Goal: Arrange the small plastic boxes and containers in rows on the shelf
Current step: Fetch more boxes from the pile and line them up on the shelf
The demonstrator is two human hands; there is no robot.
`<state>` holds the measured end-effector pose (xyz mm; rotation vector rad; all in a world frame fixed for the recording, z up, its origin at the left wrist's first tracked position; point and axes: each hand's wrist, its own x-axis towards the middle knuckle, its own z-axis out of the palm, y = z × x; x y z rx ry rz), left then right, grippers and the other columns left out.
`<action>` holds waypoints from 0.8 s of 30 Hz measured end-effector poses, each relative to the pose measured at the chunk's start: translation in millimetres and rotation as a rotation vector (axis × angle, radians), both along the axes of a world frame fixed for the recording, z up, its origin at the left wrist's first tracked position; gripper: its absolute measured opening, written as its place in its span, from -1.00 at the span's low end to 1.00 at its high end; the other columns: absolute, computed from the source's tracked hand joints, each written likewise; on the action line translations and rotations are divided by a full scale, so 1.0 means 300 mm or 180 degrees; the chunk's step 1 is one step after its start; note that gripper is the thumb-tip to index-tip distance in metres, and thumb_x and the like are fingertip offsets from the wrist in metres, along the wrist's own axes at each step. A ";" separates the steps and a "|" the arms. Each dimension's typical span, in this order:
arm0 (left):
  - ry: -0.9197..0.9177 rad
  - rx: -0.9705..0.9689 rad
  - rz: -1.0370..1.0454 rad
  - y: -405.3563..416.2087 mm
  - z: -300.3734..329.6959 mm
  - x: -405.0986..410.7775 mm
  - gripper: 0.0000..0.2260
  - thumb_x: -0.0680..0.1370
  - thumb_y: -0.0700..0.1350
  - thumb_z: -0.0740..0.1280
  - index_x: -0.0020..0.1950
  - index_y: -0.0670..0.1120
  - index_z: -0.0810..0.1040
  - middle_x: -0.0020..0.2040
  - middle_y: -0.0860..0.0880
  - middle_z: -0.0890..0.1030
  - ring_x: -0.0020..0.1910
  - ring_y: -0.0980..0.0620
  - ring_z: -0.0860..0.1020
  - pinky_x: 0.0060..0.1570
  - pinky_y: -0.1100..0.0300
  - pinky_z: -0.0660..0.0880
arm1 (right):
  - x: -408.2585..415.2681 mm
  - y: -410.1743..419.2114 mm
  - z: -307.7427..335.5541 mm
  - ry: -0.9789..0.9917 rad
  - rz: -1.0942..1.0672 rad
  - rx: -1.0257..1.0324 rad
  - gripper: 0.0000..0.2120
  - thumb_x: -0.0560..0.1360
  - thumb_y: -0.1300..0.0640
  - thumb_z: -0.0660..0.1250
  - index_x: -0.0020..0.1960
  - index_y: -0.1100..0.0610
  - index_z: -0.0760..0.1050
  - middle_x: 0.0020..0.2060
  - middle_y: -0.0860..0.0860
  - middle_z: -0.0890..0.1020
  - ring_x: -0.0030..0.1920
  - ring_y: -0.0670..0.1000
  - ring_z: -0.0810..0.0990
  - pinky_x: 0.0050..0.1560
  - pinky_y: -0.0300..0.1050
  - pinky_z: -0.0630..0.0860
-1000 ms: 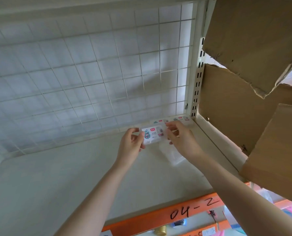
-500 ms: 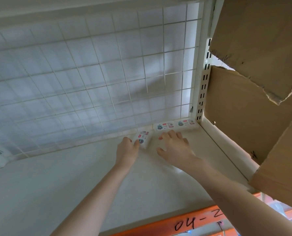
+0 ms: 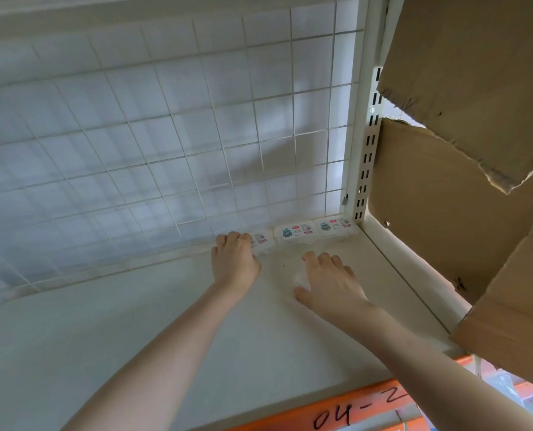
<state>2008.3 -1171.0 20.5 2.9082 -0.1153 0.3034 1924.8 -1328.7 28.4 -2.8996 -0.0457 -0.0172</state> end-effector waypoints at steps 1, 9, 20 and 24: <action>-0.0006 -0.0013 -0.0052 0.004 0.004 0.010 -0.63 0.46 -0.27 0.24 0.26 -0.11 0.47 0.23 -0.07 0.47 0.26 -0.12 0.31 0.13 0.10 0.32 | 0.002 -0.002 0.004 -0.0006 0.0007 -0.0050 -0.51 0.49 -0.08 0.24 0.31 0.13 0.24 0.15 0.10 0.44 0.17 0.12 0.39 0.12 -0.02 0.35; -0.0002 -0.0244 -0.0532 0.006 -0.005 0.034 -0.58 0.44 -0.37 0.24 0.27 -0.14 0.46 0.22 -0.09 0.49 0.22 -0.13 0.34 0.10 0.11 0.35 | 0.006 -0.023 0.011 -0.0041 0.0172 0.0038 -0.52 0.50 -0.11 0.25 0.32 0.09 0.28 0.18 0.06 0.45 0.20 0.10 0.38 0.12 -0.05 0.35; -0.0154 -0.0335 -0.0504 0.007 -0.034 0.027 -0.62 0.48 -0.32 0.24 0.30 -0.16 0.44 0.25 -0.10 0.47 0.26 -0.13 0.32 0.12 0.04 0.40 | 0.003 -0.034 0.027 -0.0288 0.0196 0.0420 -0.54 0.51 -0.02 0.28 0.34 0.10 0.29 0.22 0.08 0.39 0.23 0.09 0.36 0.16 -0.10 0.36; -0.0316 -0.0439 -0.0646 0.022 -0.048 0.023 -0.63 0.48 -0.30 0.30 0.29 -0.18 0.46 0.25 -0.13 0.49 0.26 -0.17 0.37 0.16 0.00 0.37 | 0.002 -0.035 0.045 -0.0662 0.0254 0.1162 -0.51 0.49 0.08 0.31 0.38 0.10 0.29 0.30 0.05 0.34 0.28 0.05 0.37 0.17 -0.21 0.34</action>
